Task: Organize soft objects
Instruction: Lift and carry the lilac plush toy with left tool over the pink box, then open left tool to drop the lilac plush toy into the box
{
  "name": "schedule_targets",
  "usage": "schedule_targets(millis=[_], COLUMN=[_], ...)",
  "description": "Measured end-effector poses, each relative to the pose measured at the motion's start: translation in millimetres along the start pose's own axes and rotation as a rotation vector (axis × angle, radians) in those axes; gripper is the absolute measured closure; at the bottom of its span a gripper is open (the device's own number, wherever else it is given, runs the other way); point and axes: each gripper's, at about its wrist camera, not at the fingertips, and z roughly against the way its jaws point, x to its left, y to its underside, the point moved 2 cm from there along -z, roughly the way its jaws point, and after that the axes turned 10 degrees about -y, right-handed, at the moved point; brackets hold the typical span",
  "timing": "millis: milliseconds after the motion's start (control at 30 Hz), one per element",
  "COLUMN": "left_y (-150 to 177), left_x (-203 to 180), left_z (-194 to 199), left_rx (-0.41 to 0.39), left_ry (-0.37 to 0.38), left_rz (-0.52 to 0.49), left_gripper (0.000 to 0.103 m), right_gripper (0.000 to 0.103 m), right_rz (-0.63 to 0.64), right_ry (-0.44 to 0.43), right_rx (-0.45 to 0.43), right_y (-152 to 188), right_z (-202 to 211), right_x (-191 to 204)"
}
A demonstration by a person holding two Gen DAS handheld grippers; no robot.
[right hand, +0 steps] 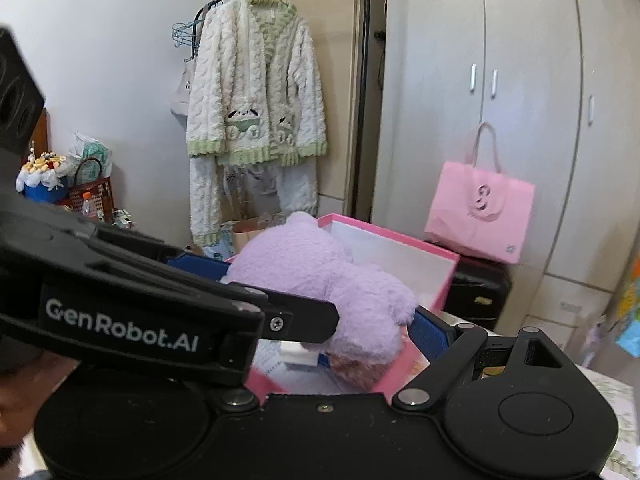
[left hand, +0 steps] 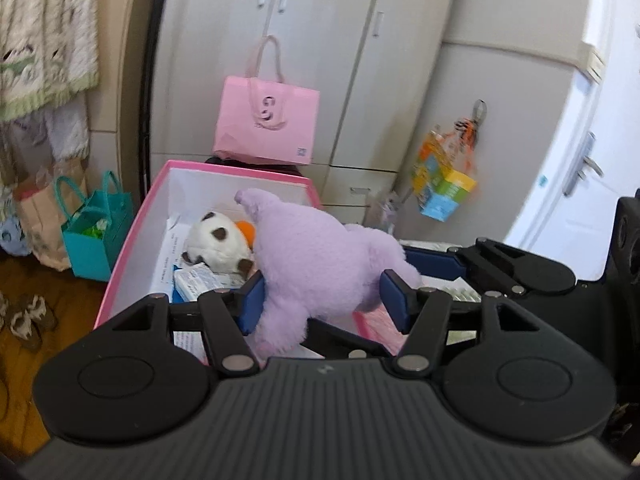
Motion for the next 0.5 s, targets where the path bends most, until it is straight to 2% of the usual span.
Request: schedule_targets(millis=[333, 500], left_y=[-19, -20], left_x=[47, 61], left_z=[-78, -105], left_rx=[0.084, 0.125], left_ry=[-0.024, -0.029], left_rz=[0.094, 0.128], left_gripper=[0.045, 0.045], right_gripper=[0.012, 0.012], right_rz=[-0.01, 0.059], right_ry=[-0.051, -0.06], right_rx=[0.104, 0.187], right_y=[-16, -19], right_z=[-88, -118], right_x=[-36, -42])
